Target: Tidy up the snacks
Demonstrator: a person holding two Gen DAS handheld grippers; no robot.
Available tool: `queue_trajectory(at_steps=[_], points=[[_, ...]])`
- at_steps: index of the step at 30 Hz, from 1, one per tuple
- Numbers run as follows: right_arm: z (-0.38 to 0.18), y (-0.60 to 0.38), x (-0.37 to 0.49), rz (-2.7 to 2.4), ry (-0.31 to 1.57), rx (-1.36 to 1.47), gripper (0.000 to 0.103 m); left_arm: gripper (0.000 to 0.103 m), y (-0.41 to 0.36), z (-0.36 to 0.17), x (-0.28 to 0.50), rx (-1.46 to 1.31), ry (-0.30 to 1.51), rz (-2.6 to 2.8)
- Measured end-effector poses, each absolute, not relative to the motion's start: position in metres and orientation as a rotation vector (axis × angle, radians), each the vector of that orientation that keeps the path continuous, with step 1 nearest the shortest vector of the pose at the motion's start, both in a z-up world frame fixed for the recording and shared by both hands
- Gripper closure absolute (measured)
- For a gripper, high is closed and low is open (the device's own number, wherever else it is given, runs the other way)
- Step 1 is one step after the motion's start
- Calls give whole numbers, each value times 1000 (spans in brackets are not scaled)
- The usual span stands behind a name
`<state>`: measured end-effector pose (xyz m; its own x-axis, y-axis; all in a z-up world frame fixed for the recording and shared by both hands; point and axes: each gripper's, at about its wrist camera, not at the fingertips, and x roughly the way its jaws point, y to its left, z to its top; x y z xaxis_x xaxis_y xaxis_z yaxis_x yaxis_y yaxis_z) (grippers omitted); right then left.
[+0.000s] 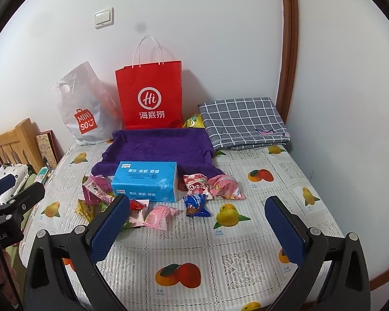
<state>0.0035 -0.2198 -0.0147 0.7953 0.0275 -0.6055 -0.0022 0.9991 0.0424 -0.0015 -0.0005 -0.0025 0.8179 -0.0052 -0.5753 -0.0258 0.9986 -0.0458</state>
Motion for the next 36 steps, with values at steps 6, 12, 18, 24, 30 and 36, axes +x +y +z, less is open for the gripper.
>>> queue_trajectory(at_steps=[6,12,18,24,30,36], points=[[-15,-220,3,16,651,41,1,0,1,-1,-1,-50,613,9],[-15,-221,4,15,654,41,1,0,0,0,-1,-45,615,6],[-16,-223,4,14,656,48,1,0,-2,0,0,-42,616,6],[-15,-223,4,16,658,50,1,0,-3,0,1,-42,615,7],[-15,-221,3,16,656,46,1,0,-4,-1,2,-42,616,6],[-15,-221,3,16,656,45,1,0,-5,-1,1,-40,619,4]])
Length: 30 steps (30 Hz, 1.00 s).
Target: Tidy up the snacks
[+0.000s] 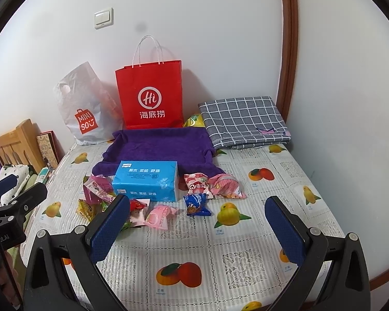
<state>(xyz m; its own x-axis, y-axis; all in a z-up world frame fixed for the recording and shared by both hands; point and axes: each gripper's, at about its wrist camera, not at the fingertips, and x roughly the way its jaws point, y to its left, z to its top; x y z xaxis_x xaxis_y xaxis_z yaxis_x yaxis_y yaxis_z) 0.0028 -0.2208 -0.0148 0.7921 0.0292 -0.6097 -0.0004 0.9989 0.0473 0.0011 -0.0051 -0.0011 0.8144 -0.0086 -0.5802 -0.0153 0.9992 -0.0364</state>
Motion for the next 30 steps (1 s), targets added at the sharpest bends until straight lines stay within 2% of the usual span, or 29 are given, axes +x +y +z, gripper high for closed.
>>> queue_trajectory(at_steps=[30], points=[[-21,-217,16,38,669,37,1,0,-12,-3,9,-5,605,-31]])
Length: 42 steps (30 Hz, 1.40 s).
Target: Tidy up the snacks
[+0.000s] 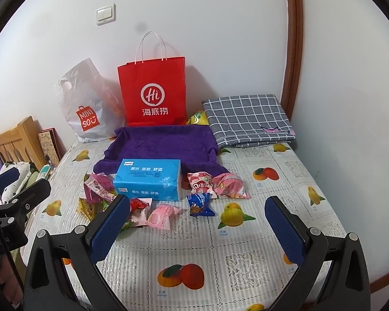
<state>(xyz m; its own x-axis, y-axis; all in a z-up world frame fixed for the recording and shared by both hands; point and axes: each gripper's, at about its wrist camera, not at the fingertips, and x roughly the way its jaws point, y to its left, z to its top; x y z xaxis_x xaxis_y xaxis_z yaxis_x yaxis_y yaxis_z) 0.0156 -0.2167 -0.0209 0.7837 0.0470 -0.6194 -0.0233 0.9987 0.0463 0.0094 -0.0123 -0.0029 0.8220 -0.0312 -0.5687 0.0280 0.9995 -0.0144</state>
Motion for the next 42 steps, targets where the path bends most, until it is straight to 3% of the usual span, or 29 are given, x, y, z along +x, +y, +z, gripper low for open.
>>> queue_trajectory(at_steps=[10,24,39,41,42], points=[[-47,-231,48,-1,719,12,1,0,-3,-30,43,18,654,-38],[-130,-283,117,-21,819,60,6,3,27,-89,96,-14,777,-15],[-181,-290,204,10,923,108,6,3,50,-104,121,-103,807,-26],[-187,-290,210,14,943,107,13,3,53,-106,123,-107,815,-19],[-192,-290,214,27,964,106,21,3,54,-106,125,-110,818,-17]])
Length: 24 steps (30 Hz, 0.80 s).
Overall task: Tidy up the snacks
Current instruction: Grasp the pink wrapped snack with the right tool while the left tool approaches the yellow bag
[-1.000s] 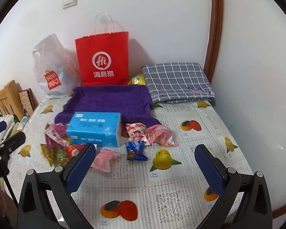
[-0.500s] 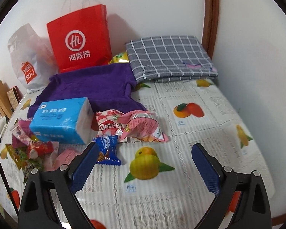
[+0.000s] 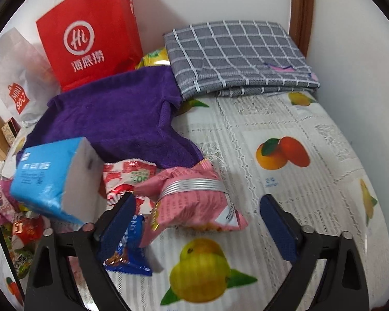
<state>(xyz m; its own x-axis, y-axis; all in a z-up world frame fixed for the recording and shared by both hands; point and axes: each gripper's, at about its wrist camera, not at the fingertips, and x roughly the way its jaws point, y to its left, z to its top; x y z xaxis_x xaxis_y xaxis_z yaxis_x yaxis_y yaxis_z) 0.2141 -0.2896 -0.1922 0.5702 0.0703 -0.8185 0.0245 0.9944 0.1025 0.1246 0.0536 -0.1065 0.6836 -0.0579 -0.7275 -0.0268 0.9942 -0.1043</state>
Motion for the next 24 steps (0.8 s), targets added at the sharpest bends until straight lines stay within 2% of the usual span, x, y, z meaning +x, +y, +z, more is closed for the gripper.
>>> queue_trajectory(at_steps=[1,7,24], points=[[-196,-289,216,35,980,107,30,3,55,-108,126,-116,824,-18],[-196,-286,205,56,920,89,36,3,59,-119,131,-135,854,-7],[-184,-291,149,84,831,104,37,3,64,-129,140,-178,887,26]])
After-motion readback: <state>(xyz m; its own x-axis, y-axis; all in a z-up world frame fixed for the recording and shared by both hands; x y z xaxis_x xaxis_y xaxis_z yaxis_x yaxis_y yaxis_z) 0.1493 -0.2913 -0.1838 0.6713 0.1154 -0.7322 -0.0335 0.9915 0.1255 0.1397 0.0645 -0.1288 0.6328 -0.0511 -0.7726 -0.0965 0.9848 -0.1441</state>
